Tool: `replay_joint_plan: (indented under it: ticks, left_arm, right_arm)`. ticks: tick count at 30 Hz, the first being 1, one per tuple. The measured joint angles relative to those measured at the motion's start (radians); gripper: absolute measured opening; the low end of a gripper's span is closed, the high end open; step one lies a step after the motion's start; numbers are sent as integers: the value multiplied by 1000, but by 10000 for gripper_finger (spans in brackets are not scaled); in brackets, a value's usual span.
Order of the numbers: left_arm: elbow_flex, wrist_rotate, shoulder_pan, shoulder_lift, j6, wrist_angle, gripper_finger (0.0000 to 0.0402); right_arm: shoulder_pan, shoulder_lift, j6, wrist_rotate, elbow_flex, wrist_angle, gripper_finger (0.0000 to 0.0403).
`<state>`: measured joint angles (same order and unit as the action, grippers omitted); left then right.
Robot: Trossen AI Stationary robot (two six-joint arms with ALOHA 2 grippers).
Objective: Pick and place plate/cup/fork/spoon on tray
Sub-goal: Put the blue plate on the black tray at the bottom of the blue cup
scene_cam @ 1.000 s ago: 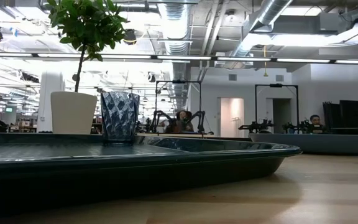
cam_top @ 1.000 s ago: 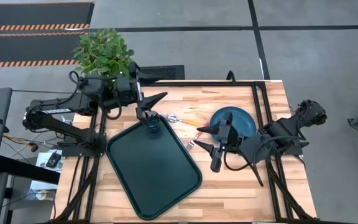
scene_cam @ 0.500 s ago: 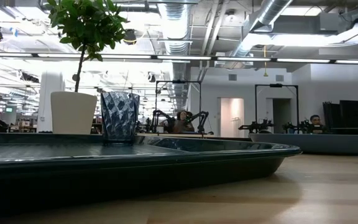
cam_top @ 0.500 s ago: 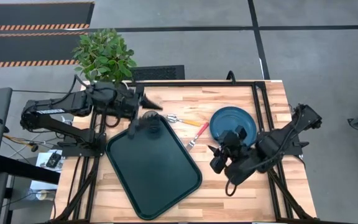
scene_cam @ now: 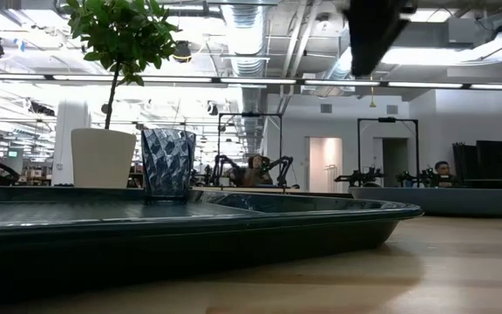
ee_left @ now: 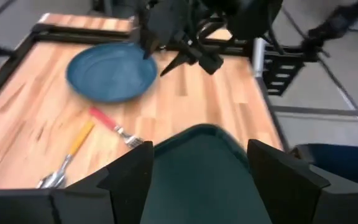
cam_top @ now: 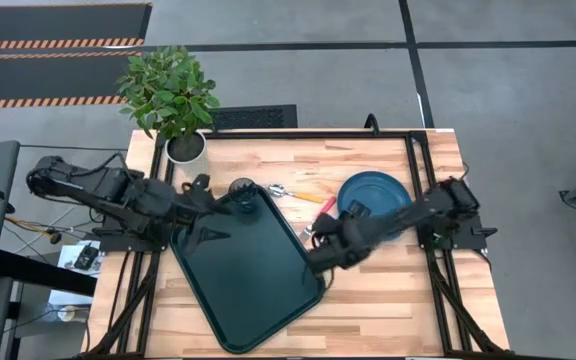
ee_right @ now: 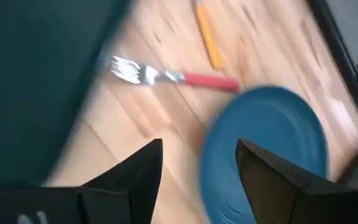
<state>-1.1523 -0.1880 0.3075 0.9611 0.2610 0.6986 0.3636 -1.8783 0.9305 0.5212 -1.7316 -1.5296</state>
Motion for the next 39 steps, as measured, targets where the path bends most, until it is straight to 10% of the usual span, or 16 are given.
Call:
replay_joint_plan:
  ticks: [20, 39]
  left_arm:
    - [339, -118, 47, -269, 190, -282, 249]
    - [339, -274, 47, -191, 195, -320, 249]
  right_arm:
    - [-92, 359, 7, -234, 671, 559, 211]
    - [-225, 323, -275, -281, 733, 775, 246]
